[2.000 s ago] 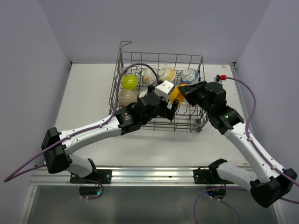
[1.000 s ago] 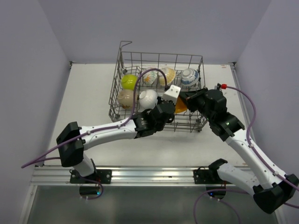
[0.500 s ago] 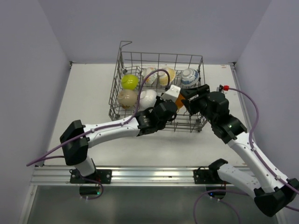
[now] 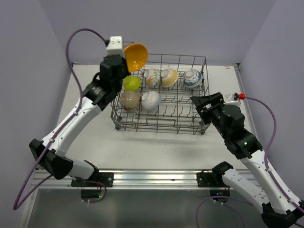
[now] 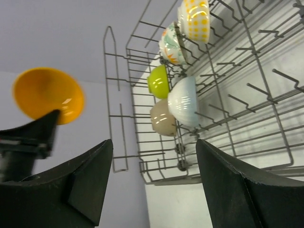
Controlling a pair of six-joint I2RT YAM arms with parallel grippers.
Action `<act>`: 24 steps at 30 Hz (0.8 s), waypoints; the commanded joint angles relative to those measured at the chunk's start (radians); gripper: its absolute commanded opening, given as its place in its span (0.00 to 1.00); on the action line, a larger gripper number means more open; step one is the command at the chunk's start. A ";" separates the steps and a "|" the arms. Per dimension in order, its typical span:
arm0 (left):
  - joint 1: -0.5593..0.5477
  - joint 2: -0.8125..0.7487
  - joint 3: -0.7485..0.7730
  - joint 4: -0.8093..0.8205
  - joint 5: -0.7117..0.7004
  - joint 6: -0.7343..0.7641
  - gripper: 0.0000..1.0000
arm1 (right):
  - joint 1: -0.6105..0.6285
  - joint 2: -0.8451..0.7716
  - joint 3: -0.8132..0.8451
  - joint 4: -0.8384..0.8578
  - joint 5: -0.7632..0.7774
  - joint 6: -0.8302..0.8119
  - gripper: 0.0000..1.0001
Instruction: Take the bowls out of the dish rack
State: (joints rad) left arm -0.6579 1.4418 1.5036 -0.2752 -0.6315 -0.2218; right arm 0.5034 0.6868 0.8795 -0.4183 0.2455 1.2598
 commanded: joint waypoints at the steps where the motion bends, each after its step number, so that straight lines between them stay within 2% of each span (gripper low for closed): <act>1: 0.163 -0.093 0.096 -0.074 0.189 -0.066 0.00 | -0.002 0.036 -0.014 -0.024 0.009 -0.074 0.75; 2: 0.278 -0.098 0.101 -0.085 0.238 -0.112 0.00 | -0.002 0.040 -0.033 -0.011 0.005 -0.083 0.76; 4: 0.396 -0.100 0.101 -0.122 0.375 -0.163 0.00 | -0.002 0.049 -0.057 0.006 -0.015 -0.100 0.76; 5: 0.517 -0.098 0.095 -0.128 0.419 -0.216 0.00 | -0.002 0.053 -0.065 0.021 -0.023 -0.108 0.77; 7: 0.640 -0.093 0.045 -0.121 0.589 -0.275 0.00 | -0.002 0.062 -0.079 0.029 -0.034 -0.138 0.78; 8: 0.769 -0.089 0.026 -0.114 0.640 -0.333 0.00 | -0.002 0.065 -0.083 0.026 -0.038 -0.149 0.79; 10: 0.852 -0.069 -0.009 -0.104 0.719 -0.378 0.00 | -0.002 0.069 -0.088 0.018 -0.038 -0.172 0.81; 11: 0.901 -0.067 -0.076 -0.079 0.746 -0.422 0.00 | -0.002 0.066 -0.096 0.009 -0.034 -0.190 0.82; 13: 0.966 -0.044 -0.136 -0.010 0.841 -0.473 0.00 | -0.002 0.060 -0.105 0.003 -0.029 -0.229 0.84; 17: 1.011 0.054 -0.235 0.068 0.953 -0.534 0.00 | -0.003 0.049 -0.111 -0.016 0.004 -0.279 0.88; 24: 1.012 0.167 -0.318 0.143 1.020 -0.568 0.00 | -0.012 0.076 -0.106 -0.016 0.000 -0.319 0.93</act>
State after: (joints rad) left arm 0.3485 1.5955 1.1793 -0.2657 0.2951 -0.7422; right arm 0.4965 0.7536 0.7757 -0.4416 0.2188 0.9844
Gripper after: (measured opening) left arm 0.051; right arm 0.923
